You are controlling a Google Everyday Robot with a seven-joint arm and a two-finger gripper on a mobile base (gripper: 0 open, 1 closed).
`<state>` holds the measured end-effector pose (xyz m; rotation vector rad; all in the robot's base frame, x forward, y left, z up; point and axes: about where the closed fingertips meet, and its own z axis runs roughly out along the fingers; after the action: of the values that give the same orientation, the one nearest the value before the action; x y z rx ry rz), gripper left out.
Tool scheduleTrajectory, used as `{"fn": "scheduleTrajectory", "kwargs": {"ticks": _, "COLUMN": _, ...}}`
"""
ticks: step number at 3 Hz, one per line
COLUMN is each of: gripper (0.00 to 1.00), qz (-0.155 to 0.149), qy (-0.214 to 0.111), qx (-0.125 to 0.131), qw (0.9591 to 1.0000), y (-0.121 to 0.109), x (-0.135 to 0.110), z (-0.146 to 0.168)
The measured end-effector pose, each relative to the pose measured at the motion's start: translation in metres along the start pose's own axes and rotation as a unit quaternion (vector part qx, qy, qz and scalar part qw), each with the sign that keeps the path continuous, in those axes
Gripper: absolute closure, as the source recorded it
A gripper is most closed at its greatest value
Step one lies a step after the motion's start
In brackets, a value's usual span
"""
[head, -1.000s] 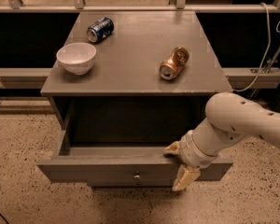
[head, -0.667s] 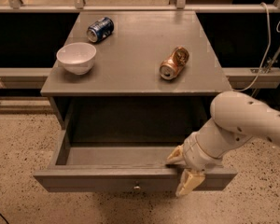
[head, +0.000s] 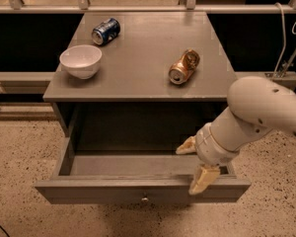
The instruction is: Open top drawer
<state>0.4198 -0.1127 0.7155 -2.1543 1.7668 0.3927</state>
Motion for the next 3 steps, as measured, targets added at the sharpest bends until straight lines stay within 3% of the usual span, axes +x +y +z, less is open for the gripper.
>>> {"fn": "scheduleTrajectory", "kwargs": {"ticks": 1, "gripper": 0.6, "qz": 0.0, "qy": 0.016, "qx": 0.014, "qw": 0.9998, "y": -0.047, "x": -0.002, "z": 0.016}}
{"fn": "scheduleTrajectory", "kwargs": {"ticks": 2, "gripper": 0.83, "qz": 0.013, "qy": 0.028, "qx": 0.014, "qw": 0.9994, "y": -0.07, "x": -0.001, "z": 0.035}}
{"fn": "scheduleTrajectory", "kwargs": {"ticks": 3, "gripper": 1.0, "qz": 0.034, "qy": 0.027, "qx": 0.015, "qw": 0.9989, "y": -0.072, "x": 0.005, "z": 0.062}}
